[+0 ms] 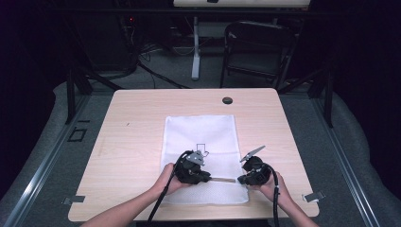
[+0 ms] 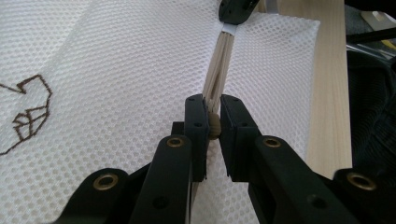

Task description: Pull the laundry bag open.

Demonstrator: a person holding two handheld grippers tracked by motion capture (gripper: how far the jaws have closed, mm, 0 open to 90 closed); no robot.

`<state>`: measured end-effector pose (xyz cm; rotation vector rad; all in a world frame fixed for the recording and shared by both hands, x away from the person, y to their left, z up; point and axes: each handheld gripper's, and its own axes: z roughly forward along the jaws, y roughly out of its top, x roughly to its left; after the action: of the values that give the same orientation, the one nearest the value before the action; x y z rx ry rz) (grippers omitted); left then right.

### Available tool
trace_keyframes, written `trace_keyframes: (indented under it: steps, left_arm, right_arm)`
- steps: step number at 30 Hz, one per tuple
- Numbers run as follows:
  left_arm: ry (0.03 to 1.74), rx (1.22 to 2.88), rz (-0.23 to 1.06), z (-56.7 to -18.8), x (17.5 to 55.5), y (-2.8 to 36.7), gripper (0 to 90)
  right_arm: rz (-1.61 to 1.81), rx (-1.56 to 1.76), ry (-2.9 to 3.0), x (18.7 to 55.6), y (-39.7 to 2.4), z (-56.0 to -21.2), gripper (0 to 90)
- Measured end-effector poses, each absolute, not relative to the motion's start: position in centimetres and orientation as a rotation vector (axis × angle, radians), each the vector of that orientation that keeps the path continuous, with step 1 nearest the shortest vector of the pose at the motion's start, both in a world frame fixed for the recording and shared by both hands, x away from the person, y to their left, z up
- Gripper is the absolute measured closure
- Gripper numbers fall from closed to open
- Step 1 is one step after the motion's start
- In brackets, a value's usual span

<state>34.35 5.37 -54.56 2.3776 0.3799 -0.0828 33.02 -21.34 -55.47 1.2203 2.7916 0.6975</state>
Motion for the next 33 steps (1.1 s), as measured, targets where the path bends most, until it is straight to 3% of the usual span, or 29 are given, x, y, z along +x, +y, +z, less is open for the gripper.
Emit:
trace_keyframes:
  steps: [33]
  left_arm:
    - [0.436, 2.366, -0.081, -53.9, 33.9, 9.1, 81.9]
  right_arm:
    - [0.711, 1.206, 2.787, 33.0, -21.2, -55.5, 90.0]
